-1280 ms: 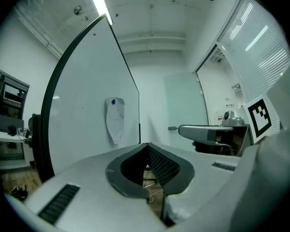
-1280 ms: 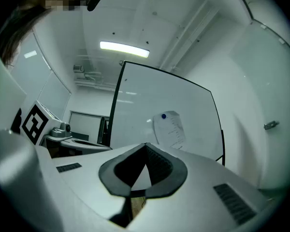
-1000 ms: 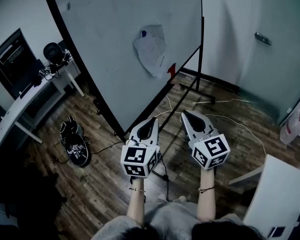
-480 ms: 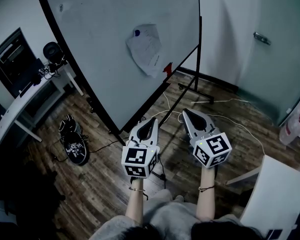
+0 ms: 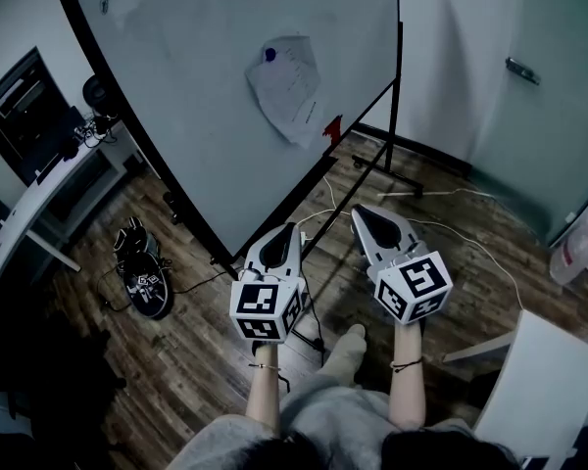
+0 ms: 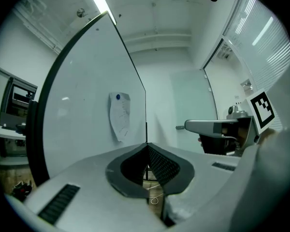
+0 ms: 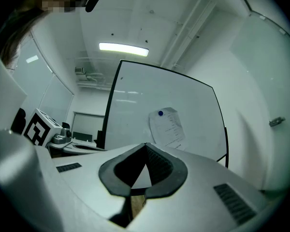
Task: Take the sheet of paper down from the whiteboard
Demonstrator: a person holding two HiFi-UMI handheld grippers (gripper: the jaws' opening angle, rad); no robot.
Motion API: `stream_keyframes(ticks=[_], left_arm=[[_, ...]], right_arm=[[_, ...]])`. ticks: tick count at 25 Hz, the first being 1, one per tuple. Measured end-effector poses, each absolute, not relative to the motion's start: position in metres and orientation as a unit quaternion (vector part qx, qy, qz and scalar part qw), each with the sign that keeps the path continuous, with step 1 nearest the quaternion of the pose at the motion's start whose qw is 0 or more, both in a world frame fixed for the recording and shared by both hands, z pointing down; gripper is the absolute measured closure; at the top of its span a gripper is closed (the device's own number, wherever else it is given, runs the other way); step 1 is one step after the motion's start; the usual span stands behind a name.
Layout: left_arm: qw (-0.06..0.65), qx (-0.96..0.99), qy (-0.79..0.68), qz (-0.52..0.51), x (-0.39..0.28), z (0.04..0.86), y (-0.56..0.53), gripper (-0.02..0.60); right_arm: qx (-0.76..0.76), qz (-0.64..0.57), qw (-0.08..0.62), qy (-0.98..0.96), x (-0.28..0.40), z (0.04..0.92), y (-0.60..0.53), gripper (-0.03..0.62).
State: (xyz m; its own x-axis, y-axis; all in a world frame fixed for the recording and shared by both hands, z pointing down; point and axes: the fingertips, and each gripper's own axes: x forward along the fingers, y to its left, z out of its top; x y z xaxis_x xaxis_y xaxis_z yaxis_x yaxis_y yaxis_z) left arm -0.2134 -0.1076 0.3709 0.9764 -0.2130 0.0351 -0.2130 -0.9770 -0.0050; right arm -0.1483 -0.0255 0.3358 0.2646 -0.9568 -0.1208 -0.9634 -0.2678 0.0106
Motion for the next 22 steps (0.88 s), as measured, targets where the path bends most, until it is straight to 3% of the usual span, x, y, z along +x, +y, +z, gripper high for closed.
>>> stream_keyframes(ticks=[9,22], left_arm=[[-0.001,-0.994,0.112,-0.008,-0.122,0.358,-0.167,0.577],[-0.006,-0.993,0.111,-0.029,-0.061,0.362,-0.201,0.577]], right_arm=[[-0.765,0.071,0.022,0.64,-0.061,0.32,-0.109,0.594],[-0.752,0.054,0.035,0.656,0.001,0.323,-0.16,0.594]])
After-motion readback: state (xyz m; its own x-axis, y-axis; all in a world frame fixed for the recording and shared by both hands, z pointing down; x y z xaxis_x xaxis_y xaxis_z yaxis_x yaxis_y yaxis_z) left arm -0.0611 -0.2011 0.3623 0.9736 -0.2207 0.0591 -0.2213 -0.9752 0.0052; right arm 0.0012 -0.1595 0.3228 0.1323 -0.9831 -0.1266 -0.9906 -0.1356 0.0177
